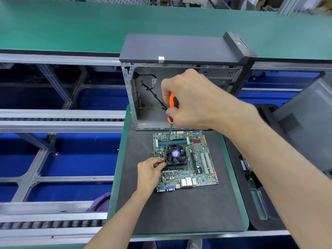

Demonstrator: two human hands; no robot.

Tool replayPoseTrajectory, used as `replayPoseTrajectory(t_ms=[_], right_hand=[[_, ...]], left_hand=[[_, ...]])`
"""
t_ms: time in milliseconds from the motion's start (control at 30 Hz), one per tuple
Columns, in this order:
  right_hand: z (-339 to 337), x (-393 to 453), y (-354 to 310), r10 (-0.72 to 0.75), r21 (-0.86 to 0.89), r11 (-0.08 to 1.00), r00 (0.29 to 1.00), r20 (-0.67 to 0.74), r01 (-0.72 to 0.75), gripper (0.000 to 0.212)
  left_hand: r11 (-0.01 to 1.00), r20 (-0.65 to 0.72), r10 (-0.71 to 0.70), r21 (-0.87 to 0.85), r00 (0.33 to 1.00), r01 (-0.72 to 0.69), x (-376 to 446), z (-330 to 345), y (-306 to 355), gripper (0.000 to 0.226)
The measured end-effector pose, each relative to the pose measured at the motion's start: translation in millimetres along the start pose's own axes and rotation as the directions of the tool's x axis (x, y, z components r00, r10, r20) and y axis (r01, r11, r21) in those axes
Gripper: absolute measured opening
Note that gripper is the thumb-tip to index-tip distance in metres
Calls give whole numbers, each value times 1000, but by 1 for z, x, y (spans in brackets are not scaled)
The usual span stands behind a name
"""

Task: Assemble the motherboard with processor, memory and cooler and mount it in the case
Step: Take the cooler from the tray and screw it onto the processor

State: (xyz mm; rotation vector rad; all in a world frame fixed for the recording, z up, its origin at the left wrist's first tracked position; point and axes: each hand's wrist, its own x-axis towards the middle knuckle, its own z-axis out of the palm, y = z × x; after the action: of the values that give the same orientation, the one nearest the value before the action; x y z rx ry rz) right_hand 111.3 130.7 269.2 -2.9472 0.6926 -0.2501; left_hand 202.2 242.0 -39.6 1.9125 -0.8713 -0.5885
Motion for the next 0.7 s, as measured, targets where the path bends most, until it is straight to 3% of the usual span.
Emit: replayPoseTrajectory(t_ms=[100,267,400,567,700], right_hand=[[3,0,-7,-33,-119,993,997,-76,24,21],[1,5,-9,-89,72,993,996,-1,89,25],[8,10,-9,-18,5,1000,999,-30,19,16],[12,4,-7,56,-194,977,984,-171,-89,23],[0,-1,-6,12,-198,980,994,-104,-33,30]], left_hand=[[1000,30,-26,-10,999,27,2,-2,-2,12],[1000,30,2,16,1000,-2,6,-2,-5,11],[999,27,11,45,1000,-12,6,-2,-7,9],[996,22,45,73,999,-46,4,-2,-7,8],[996,4,40,80,999,-40,3,-1,-4,7]])
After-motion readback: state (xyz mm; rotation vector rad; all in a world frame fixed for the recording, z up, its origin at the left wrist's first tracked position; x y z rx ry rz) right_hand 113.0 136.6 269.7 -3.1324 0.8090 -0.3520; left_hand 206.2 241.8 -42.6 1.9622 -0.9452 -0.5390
